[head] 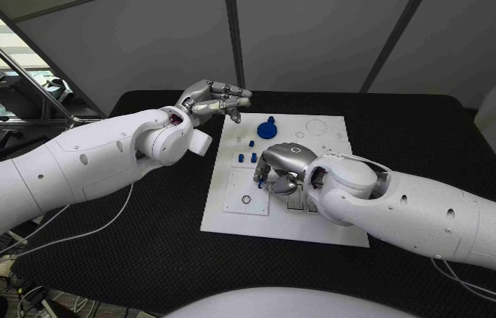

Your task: Assemble the parts on the task board

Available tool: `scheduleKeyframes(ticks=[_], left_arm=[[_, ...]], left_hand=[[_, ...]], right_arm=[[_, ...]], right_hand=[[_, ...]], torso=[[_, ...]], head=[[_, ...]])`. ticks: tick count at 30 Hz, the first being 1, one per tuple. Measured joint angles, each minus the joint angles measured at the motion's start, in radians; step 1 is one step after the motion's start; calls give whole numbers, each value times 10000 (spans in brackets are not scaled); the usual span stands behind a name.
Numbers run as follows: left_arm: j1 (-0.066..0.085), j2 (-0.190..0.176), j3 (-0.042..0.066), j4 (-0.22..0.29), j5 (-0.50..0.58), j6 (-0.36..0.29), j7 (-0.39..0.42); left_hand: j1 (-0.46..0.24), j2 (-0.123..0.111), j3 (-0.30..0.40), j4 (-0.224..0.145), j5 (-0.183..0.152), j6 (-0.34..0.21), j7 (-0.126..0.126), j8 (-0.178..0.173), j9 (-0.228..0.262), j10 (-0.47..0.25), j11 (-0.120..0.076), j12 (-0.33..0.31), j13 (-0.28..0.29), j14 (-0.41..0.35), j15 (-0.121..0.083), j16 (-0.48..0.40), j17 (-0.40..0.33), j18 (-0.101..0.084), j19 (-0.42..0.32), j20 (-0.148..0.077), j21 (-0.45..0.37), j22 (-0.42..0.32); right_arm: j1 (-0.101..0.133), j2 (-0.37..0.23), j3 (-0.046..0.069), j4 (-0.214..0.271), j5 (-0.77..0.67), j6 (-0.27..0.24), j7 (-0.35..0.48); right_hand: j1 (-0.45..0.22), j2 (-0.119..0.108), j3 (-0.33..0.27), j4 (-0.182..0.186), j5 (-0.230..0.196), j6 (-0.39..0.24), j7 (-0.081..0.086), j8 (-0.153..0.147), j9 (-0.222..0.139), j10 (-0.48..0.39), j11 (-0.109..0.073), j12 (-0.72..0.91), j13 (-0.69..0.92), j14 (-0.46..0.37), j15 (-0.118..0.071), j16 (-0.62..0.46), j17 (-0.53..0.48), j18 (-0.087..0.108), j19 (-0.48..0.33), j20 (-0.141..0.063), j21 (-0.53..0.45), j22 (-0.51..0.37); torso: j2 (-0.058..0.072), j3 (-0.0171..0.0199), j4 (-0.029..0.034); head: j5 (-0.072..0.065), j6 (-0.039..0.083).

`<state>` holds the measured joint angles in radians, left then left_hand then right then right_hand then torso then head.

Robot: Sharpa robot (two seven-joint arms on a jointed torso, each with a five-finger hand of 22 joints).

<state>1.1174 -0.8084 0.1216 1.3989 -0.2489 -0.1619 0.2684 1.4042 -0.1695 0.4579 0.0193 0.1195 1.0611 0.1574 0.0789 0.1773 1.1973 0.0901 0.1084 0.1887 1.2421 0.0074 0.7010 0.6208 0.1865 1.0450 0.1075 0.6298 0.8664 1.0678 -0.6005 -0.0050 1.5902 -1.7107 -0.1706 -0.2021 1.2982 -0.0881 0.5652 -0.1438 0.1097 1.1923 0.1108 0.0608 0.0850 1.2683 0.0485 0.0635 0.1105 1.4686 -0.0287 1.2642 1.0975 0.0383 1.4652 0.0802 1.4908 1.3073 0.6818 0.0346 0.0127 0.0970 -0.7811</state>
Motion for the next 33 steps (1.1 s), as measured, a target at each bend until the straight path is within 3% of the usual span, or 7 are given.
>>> scheduleKeyframes(ticks=[5,15,19,22,24,25,33], left_arm=[[0,1,0,0,1,22,-14],[0,4,0,-3,2,84,-39],[0,3,0,-4,2,99,-48],[0,3,0,-5,2,111,-54],[1,3,0,-5,3,122,-58],[1,3,0,-8,3,125,-61],[1,2,0,-17,3,166,-81]], left_hand=[[0,0,0,0,0,0,0,0,0,0,0,0,-1,0,0,0,-10,-1,0,0,0,0],[0,0,0,0,0,0,-1,0,-1,0,0,0,-1,0,0,0,-9,0,0,0,0,1],[0,0,0,0,0,0,0,0,-1,0,0,0,-2,-1,0,0,-9,1,0,0,0,2],[0,0,0,0,0,0,0,0,-1,0,0,0,-2,0,1,0,-8,0,0,0,0,1],[0,0,0,0,0,0,-1,0,-1,1,0,0,-2,0,0,0,-8,0,0,0,0,2],[0,0,0,0,0,1,-1,0,-1,0,0,0,-2,-1,0,-1,-8,0,0,0,0,0],[0,0,-28,-28,0,1,-1,1,-2,0,-1,0,10,-1,1,-45,-8,0,0,0,0,-13]], right_arm=[[15,62,-118,10,-67,125,-74],[57,132,-152,7,-166,297,-200],[59,149,-162,-12,-189,257,-204],[57,146,-182,-38,-191,188,-190],[41,142,-202,-53,-190,97,-169],[24,134,-208,-64,-189,34,-163],[-15,-104,-241,43,-144,-824,2]], right_hand=[[-40,-40,0,0,0,0,0,-3,4,0,0,1,2,0,0,0,-24,1,0,0,0,0],[-93,-93,0,1,0,-1,-1,-9,5,-1,2,3,-9,0,0,0,-96,0,0,0,0,0],[-406,-325,30,30,-33,-206,124,-5,-29,-370,161,12,-104,-5,12,-210,-395,1,0,0,-155,0],[-699,-625,30,30,-169,-588,228,0,-145,-1105,300,13,-295,-40,186,-600,-961,2,-53,136,-655,0],[-717,-784,28,28,-221,-843,195,2,-178,-1599,413,-112,-520,-116,262,-824,-1273,30,-182,261,-945,0],[-691,-857,4,9,-231,-933,108,2,-185,-1707,443,-99,-513,-147,294,-915,-1408,165,-260,284,-1062,0],[-614,-932,-212,-14,-225,-991,49,1,-176,-1914,516,-55,-391,-161,307,-1141,-1771,162,-395,356,-1346,-1]], torso=[[-3,0,0],[-7,0,-1],[-8,-1,-1],[-12,-2,-1],[-13,-3,-1],[-13,-3,-1],[-14,1,-1]], head=[[14,-22],[11,-52],[11,-45],[12,-26],[13,-10],[13,1],[-25,78]])
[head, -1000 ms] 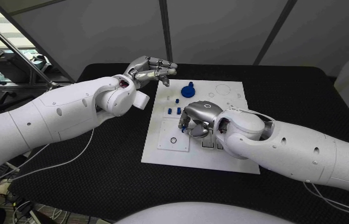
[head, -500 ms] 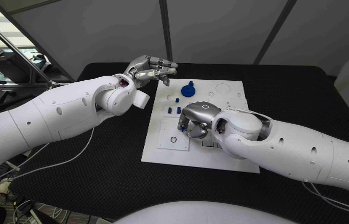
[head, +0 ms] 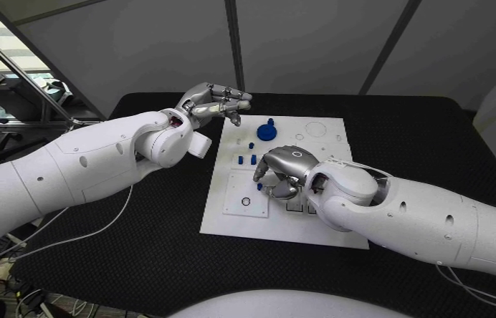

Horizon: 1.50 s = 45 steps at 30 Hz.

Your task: Assemble the parts on the task board

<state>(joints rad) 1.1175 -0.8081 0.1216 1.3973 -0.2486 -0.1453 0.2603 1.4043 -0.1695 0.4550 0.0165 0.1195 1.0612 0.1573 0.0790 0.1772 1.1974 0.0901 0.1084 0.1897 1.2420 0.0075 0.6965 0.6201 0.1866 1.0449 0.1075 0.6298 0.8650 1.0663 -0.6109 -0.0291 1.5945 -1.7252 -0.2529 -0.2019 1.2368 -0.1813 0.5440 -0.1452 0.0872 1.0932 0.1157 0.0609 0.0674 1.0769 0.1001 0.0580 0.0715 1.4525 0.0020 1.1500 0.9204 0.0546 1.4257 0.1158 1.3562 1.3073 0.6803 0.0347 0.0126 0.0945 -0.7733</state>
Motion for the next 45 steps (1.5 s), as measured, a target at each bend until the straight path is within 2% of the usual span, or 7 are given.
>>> scheduleKeyframes(ticks=[11,16,21,25,32,39,45], left_arm=[[0,-6,-3,-46,1,45,-23],[-1,-9,-12,-63,1,65,-31],[-2,-7,-47,-75,2,88,-38],[-4,-6,-66,-93,2,106,-40],[-4,-3,-83,-97,2,125,-41],[-4,-11,-87,-94,2,133,-41],[-4,-16,-89,-94,2,136,-42]], left_hand=[[0,0,0,0,0,0,0,0,0,0,0,0,-1,0,0,0,-8,-1,0,0,0,1],[0,0,0,0,0,0,0,0,-1,0,0,0,9,0,0,1,-8,-1,0,0,-47,-8],[0,0,0,0,0,0,0,0,-1,0,0,0,9,0,0,1,-7,-1,0,0,-77,-8],[0,0,0,0,0,0,0,0,-1,0,0,0,8,0,0,2,-7,0,0,0,-77,-7],[0,0,0,1,0,0,0,0,-1,1,0,0,7,0,0,3,-6,0,0,0,-77,-7],[0,0,0,0,0,0,0,0,-1,1,0,0,7,0,0,4,-6,0,0,0,-77,-6],[0,0,-27,28,0,0,0,0,-1,1,0,0,12,0,0,4,-13,-1,0,0,-77,-11]], right_arm=[[4,-1040,41,896,344,-1555,514],[4,-1764,518,1305,640,-1700,555],[87,-2422,898,1258,831,-1476,385],[135,-2736,1026,1078,865,-1143,229],[165,-2789,1081,721,778,-413,-42],[170,-2565,1092,465,637,335,-265],[170,-2382,1095,307,570,652,-335]], right_hand=[[15,-15,-31,31,85,117,114,49,21,111,-111,106,77,0,-1,-117,-197,0,-1,1,-39,0],[41,-40,-84,31,85,117,114,49,21,152,-74,106,89,1,-1,-159,-274,0,-1,1,-40,0],[92,-225,-228,13,86,55,51,49,19,169,-92,106,89,0,-1,-189,-330,-1,0,1,-47,0],[92,-329,-424,0,5,-41,-45,49,5,165,-88,106,89,1,-1,-258,-434,-2,-6,-5,-139,-68],[159,-396,-778,35,-134,-152,-157,49,6,-22,-15,106,81,0,-1,-326,-586,-2,-36,-35,-220,-162],[164,-391,-896,96,-213,-152,-157,49,6,-71,-36,106,73,0,-1,-326,-627,-1,-36,-35,-253,-179],[338,-217,-927,128,-213,-115,-195,49,6,36,-87,106,83,0,-1,-326,-575,-2,-36,-35,-253,-90]], torso=[[0,7,-3],[0,3,-11],[-5,-12,-16],[-5,-12,-27],[1,-12,-16],[7,-13,-11],[8,-12,-11]], head=[[-54,69],[-135,129],[-267,221],[-322,278],[-397,322],[-372,308],[-357,292]])
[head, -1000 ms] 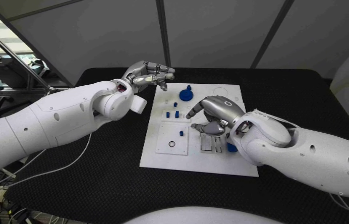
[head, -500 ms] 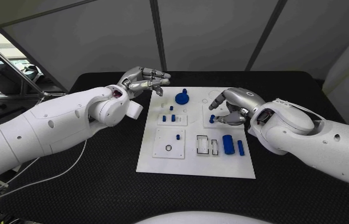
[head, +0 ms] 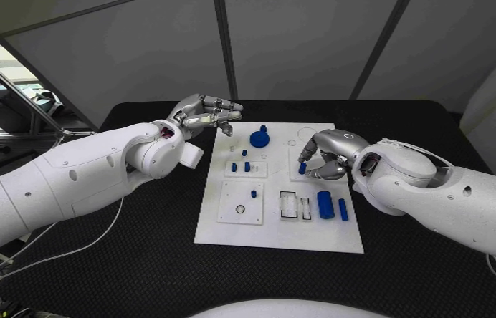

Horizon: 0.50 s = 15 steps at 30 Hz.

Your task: Assemble the parts on the task board

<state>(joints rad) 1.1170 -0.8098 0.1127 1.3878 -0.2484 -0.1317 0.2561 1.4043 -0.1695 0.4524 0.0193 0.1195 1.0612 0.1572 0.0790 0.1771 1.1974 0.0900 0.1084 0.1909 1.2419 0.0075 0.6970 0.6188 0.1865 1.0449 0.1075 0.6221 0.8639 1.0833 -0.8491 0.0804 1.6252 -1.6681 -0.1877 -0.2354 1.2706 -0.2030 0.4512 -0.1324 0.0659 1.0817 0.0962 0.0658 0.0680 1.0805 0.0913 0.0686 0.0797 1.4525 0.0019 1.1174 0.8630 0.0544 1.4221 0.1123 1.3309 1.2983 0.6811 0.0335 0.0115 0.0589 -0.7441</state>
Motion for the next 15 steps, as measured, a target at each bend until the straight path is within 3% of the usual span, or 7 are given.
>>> scheduleKeyframes(ticks=[7,15], left_arm=[[0,-5,0,0,0,2,-1],[0,-8,-1,-6,1,5,-4]], left_hand=[[0,0,0,0,0,0,0,0,0,0,0,0,5,0,0,0,-1,0,0,0,0,-3],[0,0,0,0,0,0,0,0,0,0,0,0,4,0,0,-37,-1,0,0,0,0,-2]], right_arm=[[0,163,1,-160,-39,225,-15],[0,285,1,-299,-42,409,-3]], right_hand=[[-10,219,236,149,0,6,6,0,0,583,-90,91,21,87,-88,334,399,0,279,-90,404,99],[-57,448,863,275,0,193,193,0,15,1466,-328,157,20,125,-201,740,864,1,420,-230,863,98]], torso=[[0,3,0],[1,8,-6]], head=[[7,-19],[12,-41]])
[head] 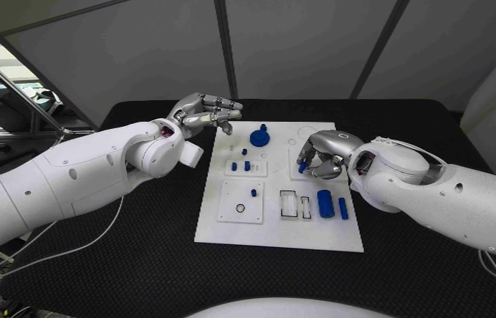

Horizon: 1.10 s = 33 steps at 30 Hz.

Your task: Assemble the parts on the task board

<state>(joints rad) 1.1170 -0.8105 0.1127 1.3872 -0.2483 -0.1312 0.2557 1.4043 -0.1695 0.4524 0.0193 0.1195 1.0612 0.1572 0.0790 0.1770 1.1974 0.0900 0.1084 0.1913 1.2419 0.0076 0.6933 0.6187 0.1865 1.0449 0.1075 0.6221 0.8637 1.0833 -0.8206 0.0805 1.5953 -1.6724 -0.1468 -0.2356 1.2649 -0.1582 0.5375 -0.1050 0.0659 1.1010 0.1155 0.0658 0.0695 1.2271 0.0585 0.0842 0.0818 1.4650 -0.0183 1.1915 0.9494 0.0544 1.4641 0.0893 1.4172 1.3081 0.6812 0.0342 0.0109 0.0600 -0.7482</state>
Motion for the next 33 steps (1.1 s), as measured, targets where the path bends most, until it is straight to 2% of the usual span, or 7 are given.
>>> scheduleKeyframes(ticks=[4,9,15,24,26,29,33], left_arm=[[0,0,0,-5,0,1,-1],[0,5,0,-7,0,5,-3],[0,-1,-1,-8,0,7,-9],[0,-11,-2,-50,0,12,-23],[0,-10,-2,-64,0,15,-28],[0,0,-2,-91,0,21,-35],[0,9,-2,-103,0,30,-44]], left_hand=[[0,0,0,0,0,0,0,0,0,0,0,0,-1,0,0,0,1,0,0,0,0,1],[0,0,0,0,0,0,0,0,0,0,0,0,-1,0,0,0,1,1,0,0,0,1],[0,0,0,0,0,0,0,0,0,0,0,0,-2,0,0,0,1,-1,0,0,0,1],[0,0,0,0,0,0,0,0,0,0,0,0,12,0,0,0,2,0,0,0,0,-9],[0,0,0,0,0,0,0,0,0,0,0,0,11,0,0,0,2,0,0,0,0,-9],[0,0,0,0,0,0,0,-20,0,0,0,0,11,0,0,0,2,0,0,0,0,-9],[0,0,0,-1,0,0,0,-38,0,0,0,0,11,0,0,0,2,1,0,0,0,-9]], right_arm=[[1,40,2,-49,0,78,7],[18,94,15,-114,0,139,9],[19,97,16,-102,-28,107,9],[3,-236,25,306,63,-371,3],[14,-283,215,407,180,-519,3],[86,-353,509,620,405,-753,5],[110,-453,725,936,717,-987,19]], right_hand=[[41,121,142,60,0,269,10,112,59,361,-58,7,0,19,-19,151,155,-1,-1,1,126,0],[92,170,209,71,-1,596,-85,199,98,672,-180,47,29,21,-92,278,287,0,6,-62,233,-1],[139,250,275,81,-20,737,-126,188,151,826,-192,47,38,0,-143,335,338,-1,30,-110,302,-2],[-65,283,142,212,-82,865,-174,220,162,934,-228,-47,37,34,-177,390,380,-69,15,-169,429,-3],[-92,255,133,226,-85,867,-175,220,168,934,-228,-50,37,34,-177,390,391,-168,31,-184,459,-3],[-102,245,144,272,-86,868,-175,218,175,934,-228,-50,37,34,-177,390,396,-168,31,-184,460,-3],[-101,244,135,282,-86,868,-175,210,181,934,-228,-50,36,24,-187,390,395,-169,30,-184,497,-3]], torso=[[0,1,-2],[0,1,-3],[0,-1,-4],[-20,-2,-5],[-26,-3,-5],[-27,-4,-4],[-26,-7,-4]], head=[[-10,-10],[-23,-28],[-33,-44],[-55,-25],[-61,-10],[-65,13],[-75,33]])
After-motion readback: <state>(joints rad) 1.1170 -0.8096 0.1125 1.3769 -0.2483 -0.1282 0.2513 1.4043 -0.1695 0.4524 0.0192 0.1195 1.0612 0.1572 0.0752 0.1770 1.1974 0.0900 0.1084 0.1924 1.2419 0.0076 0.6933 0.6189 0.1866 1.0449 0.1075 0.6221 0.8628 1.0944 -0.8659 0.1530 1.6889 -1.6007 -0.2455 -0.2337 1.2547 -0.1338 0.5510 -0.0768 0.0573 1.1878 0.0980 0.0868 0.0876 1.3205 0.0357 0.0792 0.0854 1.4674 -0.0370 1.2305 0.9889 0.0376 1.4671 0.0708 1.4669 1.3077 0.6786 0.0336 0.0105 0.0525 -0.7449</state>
